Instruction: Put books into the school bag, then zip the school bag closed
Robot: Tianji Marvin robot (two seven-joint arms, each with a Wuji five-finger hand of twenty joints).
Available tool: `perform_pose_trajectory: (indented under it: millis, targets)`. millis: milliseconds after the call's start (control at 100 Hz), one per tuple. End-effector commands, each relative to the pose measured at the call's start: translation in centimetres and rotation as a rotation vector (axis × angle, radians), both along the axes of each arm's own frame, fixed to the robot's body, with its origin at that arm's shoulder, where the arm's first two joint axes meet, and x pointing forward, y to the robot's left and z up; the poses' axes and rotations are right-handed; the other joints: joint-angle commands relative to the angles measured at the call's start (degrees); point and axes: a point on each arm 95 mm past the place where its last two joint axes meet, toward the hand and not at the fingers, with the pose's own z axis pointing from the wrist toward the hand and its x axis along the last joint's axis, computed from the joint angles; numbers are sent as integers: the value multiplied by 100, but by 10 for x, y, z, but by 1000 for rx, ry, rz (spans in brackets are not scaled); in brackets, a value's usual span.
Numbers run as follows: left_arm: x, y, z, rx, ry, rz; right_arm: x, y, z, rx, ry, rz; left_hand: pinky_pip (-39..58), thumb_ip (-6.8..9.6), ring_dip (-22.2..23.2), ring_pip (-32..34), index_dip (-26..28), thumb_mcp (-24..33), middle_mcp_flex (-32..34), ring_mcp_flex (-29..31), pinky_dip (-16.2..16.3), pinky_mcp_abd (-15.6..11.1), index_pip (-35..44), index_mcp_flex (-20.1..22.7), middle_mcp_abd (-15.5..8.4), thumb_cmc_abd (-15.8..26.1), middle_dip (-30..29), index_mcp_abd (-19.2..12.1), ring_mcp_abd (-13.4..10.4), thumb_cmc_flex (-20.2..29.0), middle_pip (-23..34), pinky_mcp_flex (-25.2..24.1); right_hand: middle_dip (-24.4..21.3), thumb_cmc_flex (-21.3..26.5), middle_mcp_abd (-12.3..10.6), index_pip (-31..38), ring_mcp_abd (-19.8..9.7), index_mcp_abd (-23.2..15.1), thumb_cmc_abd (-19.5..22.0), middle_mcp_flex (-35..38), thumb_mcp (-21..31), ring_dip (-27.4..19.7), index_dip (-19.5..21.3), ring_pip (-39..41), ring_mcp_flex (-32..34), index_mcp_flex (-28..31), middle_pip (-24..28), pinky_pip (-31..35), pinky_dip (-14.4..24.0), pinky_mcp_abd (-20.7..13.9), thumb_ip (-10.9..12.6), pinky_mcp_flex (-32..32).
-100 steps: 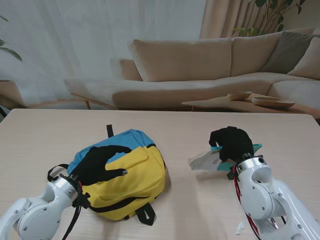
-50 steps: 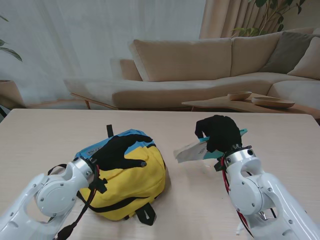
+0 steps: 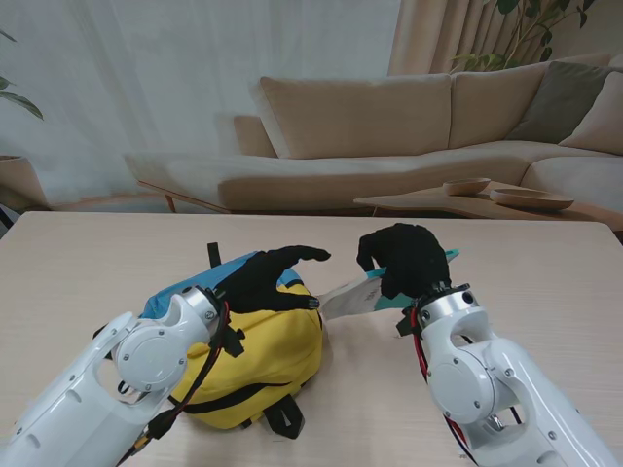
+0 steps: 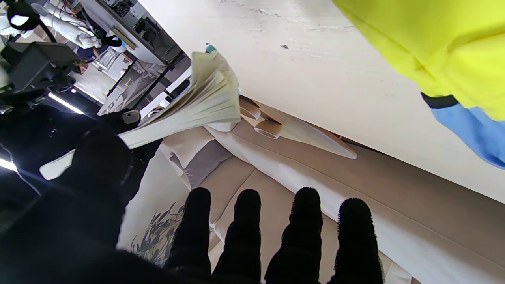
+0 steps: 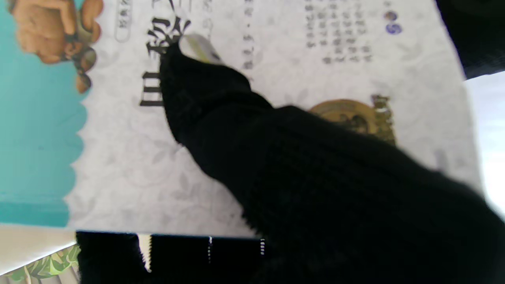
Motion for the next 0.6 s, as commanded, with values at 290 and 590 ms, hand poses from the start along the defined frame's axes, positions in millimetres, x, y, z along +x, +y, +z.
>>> perform_pose_trajectory:
  millis: [290,590]
  targets:
    - [-6,-25,2,18,2,-40,-6,19,6,19,-3,34,-77,-218,24,71,25,215,111,-7,106,-111,255,-42,-23,-209,120,334,-87,-205,254,-24,9,1132,32,398,-73,-353,1048,826,1298,302,-32,983,766,677,402,220,-169,110,607,6]
    - [-3,-44,-1,49,-7,-32,-8,28,6,37,4,43,716,-43,341,634,565,728,303,236,295,-70,841,-40,16,-218,620,392,15,284,721,150,-14,1148,51,385,-58,-336,1018,815,1298,300,-43,976,754,676,412,230,-177,115,600,-3]
